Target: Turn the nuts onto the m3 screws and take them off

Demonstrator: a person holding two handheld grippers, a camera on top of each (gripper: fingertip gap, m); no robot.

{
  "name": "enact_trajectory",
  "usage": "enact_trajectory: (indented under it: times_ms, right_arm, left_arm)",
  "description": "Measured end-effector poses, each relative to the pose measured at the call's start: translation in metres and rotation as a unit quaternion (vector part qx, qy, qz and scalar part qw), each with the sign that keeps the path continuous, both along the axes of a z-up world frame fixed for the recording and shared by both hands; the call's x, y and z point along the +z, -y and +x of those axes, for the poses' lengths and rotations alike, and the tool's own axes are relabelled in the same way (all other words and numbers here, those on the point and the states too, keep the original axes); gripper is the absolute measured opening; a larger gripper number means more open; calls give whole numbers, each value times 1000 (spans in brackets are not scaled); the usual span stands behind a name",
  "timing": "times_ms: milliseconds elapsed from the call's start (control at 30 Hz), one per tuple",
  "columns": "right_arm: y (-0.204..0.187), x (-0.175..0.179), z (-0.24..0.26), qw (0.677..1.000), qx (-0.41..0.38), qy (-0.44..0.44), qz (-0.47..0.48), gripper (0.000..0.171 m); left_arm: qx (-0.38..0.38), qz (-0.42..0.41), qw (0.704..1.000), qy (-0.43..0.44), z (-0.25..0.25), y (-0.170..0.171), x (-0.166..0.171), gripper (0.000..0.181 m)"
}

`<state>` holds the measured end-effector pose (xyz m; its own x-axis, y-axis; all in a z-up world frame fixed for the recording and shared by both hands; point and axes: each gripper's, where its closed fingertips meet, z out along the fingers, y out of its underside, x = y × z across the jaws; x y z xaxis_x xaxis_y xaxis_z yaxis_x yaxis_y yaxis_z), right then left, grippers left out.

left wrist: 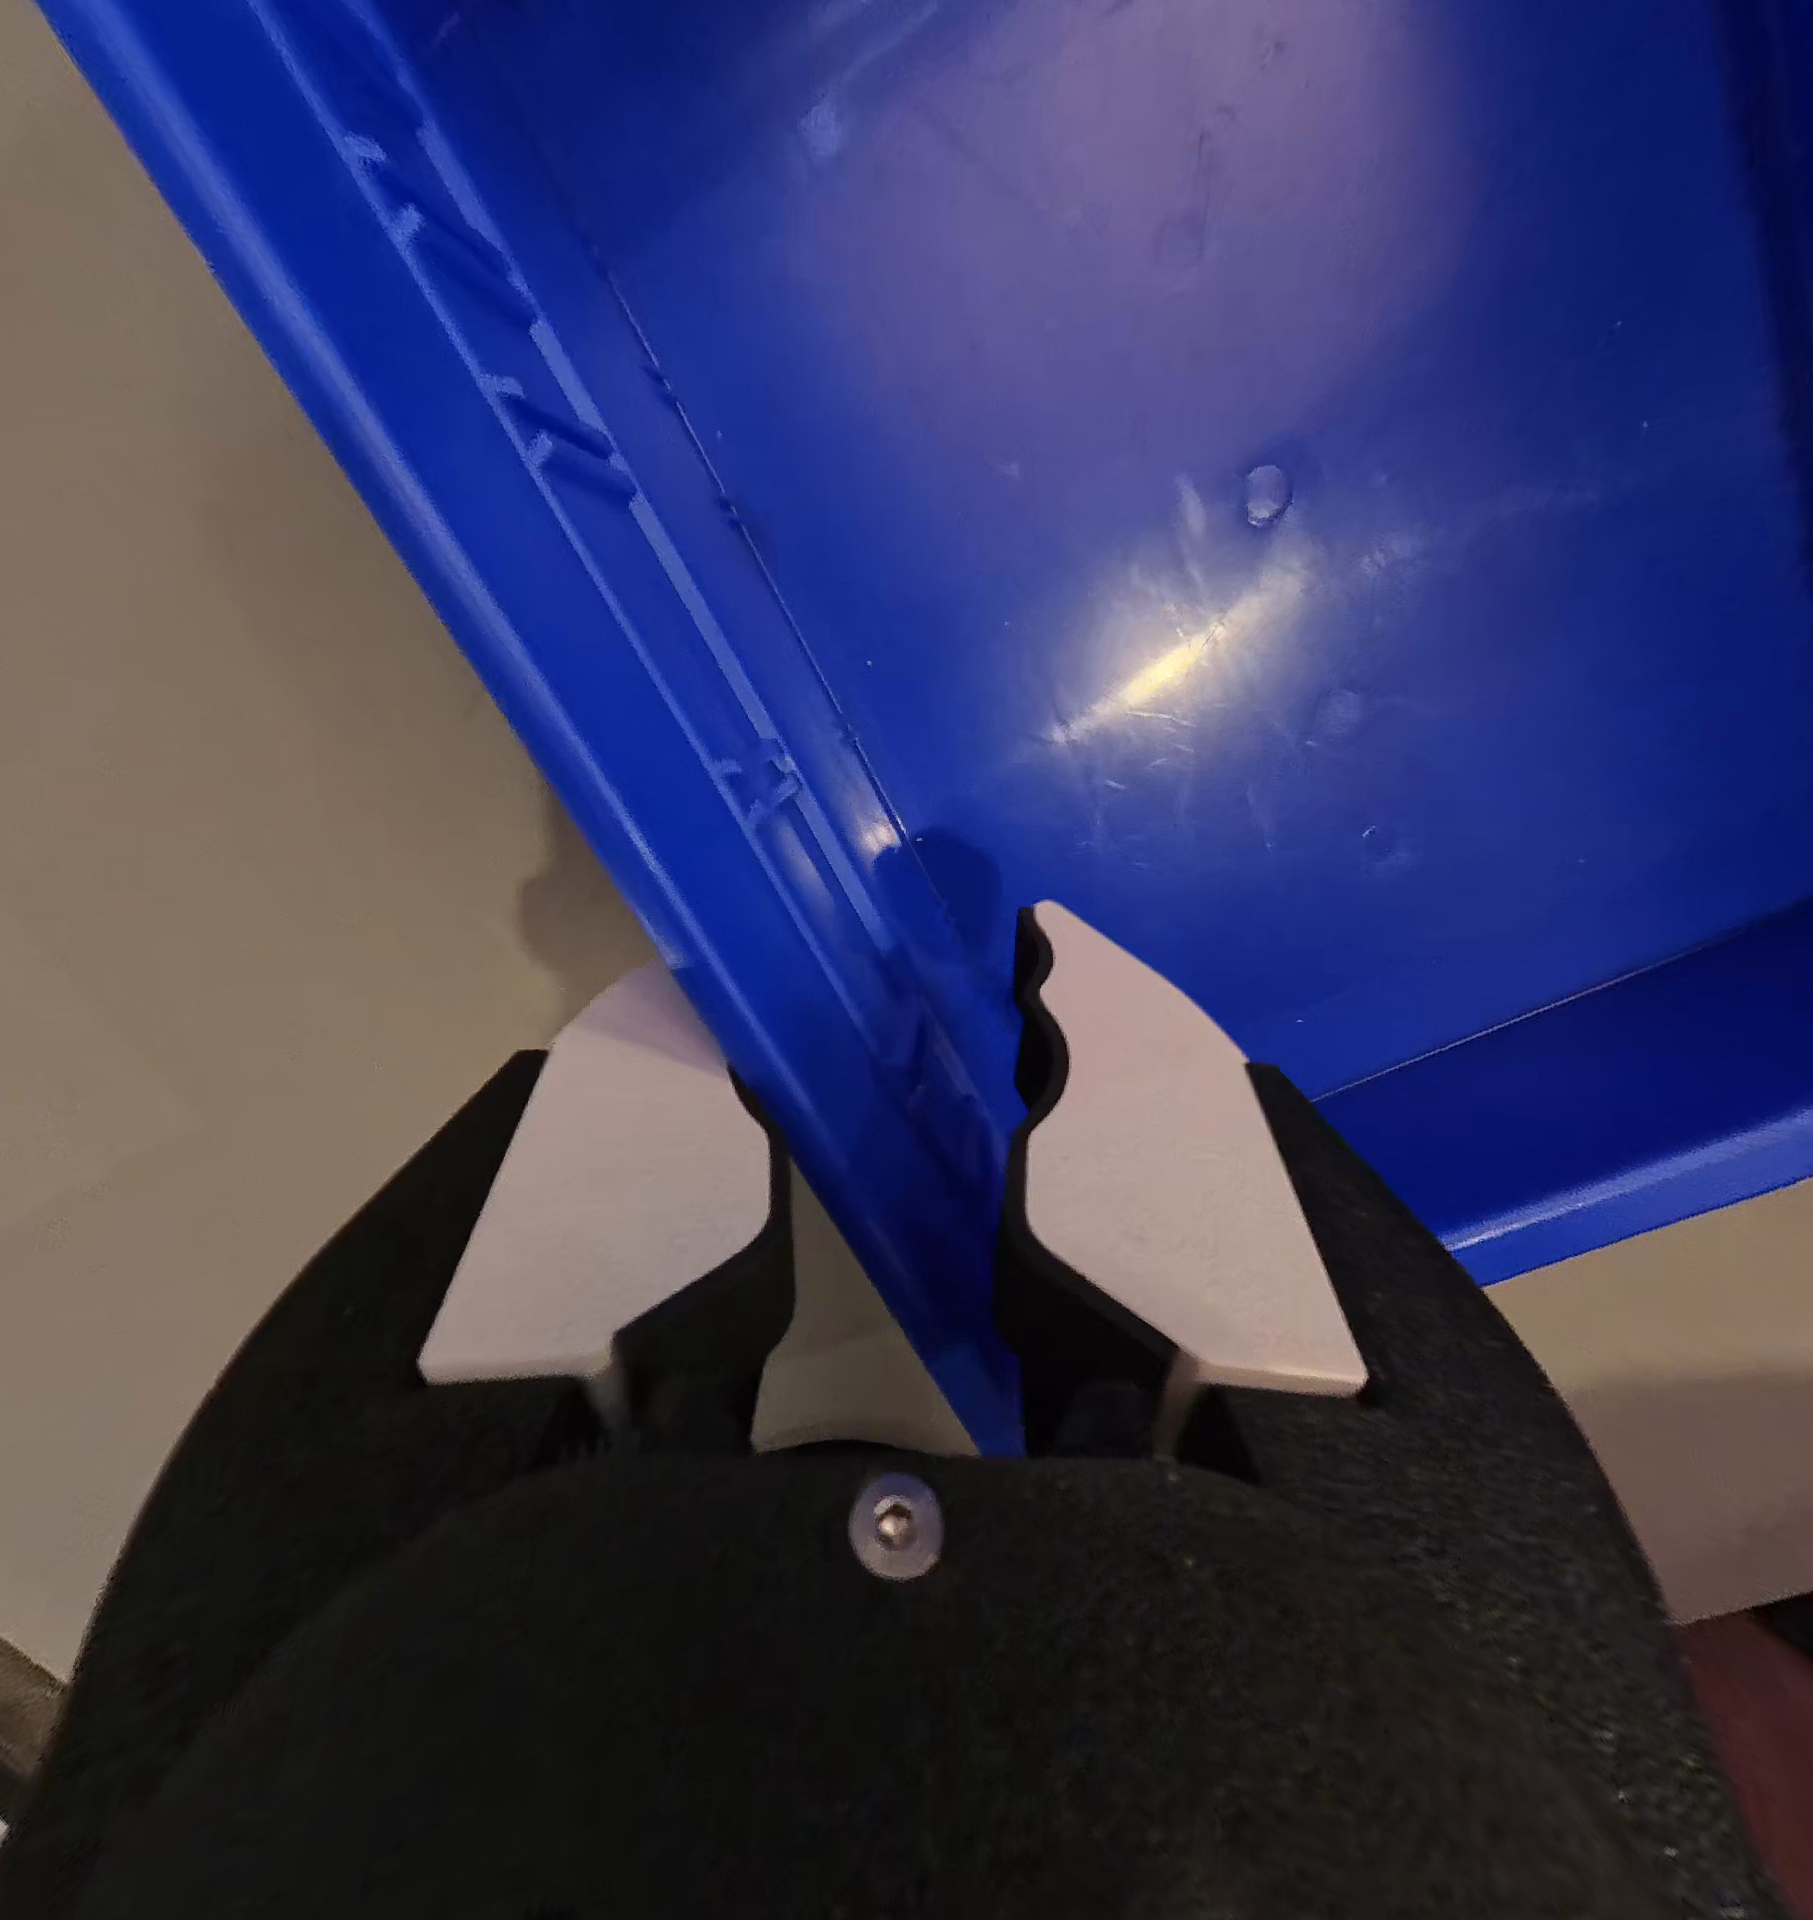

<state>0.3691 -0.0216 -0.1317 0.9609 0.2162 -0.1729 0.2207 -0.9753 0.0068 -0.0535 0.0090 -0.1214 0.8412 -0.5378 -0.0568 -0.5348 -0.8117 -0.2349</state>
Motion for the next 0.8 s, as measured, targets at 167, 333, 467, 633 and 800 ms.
enact_trajectory:
  times_ms: [167, 333, 467, 633, 800]
  right_arm:
    - [1, 0, 4, 1000, -3, 10, -2, 10]
    - [-2, -10, 5, 999, -14, 41, -14, 24]
    - [0, -16, 3, 998, -20, 47, -37, 12]
    - [-1, -16, 0, 999, -31, 15, -33, 6]
    - [-2, -16, 1, 999, -33, 5, -33, 5]
  left_arm:
    - [-15, 7, 1000, 4, 11, 1, 0, 48]
    - [-32, 8, 999, 28, 27, 4, 0, 50]
    - [-48, -2, 998, 45, 30, 6, 1, 55]
    - [-56, -11, 990, 125, 32, 4, 18, 49]
    - [-66, 15, 978, 198, 25, 6, 58, 43]
